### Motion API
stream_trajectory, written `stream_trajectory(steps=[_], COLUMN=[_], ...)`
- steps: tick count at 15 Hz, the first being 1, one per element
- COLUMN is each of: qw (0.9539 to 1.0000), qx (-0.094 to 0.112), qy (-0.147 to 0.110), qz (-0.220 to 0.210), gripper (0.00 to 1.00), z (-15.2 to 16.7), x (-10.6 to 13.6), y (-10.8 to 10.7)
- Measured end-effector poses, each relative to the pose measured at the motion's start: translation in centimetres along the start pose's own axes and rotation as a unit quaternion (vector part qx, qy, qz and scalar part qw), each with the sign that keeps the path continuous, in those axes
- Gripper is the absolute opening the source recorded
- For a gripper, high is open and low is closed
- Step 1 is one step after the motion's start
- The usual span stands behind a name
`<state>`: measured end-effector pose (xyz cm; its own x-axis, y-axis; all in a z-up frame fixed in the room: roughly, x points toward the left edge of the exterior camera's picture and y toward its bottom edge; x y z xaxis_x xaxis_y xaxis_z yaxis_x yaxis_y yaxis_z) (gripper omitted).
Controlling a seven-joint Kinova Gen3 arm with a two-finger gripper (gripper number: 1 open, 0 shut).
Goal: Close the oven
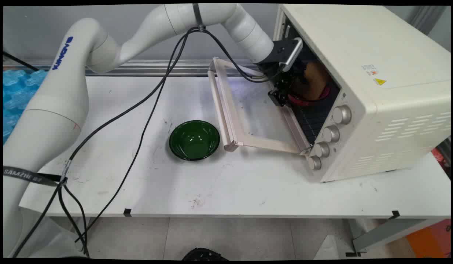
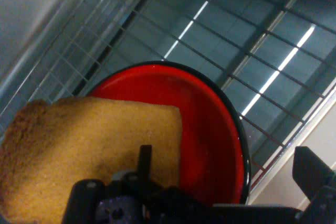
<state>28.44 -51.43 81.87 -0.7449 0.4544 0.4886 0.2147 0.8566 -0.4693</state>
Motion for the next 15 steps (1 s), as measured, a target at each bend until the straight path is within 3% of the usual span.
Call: stream_trajectory(steps=[3, 8, 13, 15], qw=[0.9999, 0.9961, 0.9861, 0.9792], qx=[0.005, 0.014, 0.023, 0.029], qy=[-0.002, -0.010, -0.026, -0.034], qz=[-0.014, -0.087, -0.162, -0.198], gripper=[1.00, 1.00, 1.00, 1.00], z=[-1.0, -5.5, -10.6, -12.8], x=[0.2, 1.2, 2.3, 2.8], y=[0.1, 1.1, 2.0, 2.4])
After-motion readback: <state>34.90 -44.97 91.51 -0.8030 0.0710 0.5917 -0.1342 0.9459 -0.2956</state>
